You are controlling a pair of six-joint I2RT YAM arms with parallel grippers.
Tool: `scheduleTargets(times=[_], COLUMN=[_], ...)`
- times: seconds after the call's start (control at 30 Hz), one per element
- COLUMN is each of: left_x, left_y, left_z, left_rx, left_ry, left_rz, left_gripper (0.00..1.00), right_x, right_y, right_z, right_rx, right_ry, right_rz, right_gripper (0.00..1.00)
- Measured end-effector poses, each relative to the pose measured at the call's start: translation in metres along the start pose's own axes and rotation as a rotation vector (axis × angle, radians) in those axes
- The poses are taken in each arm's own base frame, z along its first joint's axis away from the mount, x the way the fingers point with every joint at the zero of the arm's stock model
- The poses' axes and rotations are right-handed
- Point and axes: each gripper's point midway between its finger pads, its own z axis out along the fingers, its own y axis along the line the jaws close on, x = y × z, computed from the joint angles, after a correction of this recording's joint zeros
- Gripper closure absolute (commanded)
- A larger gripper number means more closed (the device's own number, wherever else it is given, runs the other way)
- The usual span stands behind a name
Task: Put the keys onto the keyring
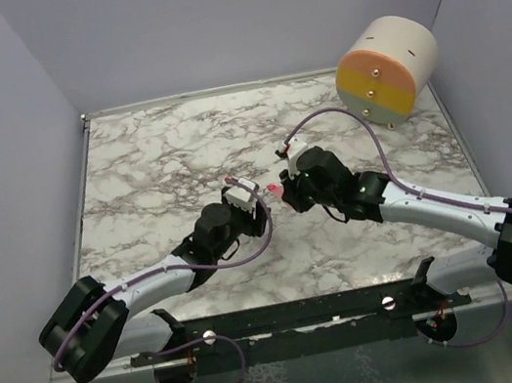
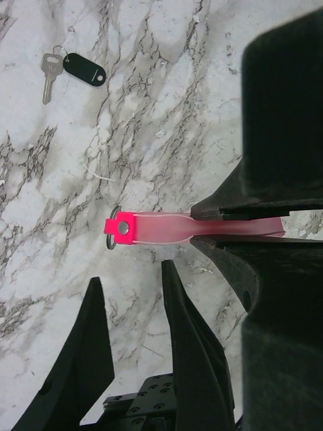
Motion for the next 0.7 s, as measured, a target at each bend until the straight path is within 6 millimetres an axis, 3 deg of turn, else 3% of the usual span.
scheduleTargets(times=[0.23,0.7], left_x=[-0.03,-0.037], left_y=[0.003,0.003], left_z=[0.001,0.003], left_rx=[-0.016,-0.003], left_ry=[-0.148,-0.217], left_rz=[0.05,0.12], left_gripper=[0.41,0.42], right_x=[0.008,0.004], right_y=[0.0,-0.001], right_z=[-0.002,-0.008], right_rx=[-0.005,-0.009], right_ry=[0.033,0.035], right_rz=[-0.016,-0.033], right_gripper=[0.87,0.87])
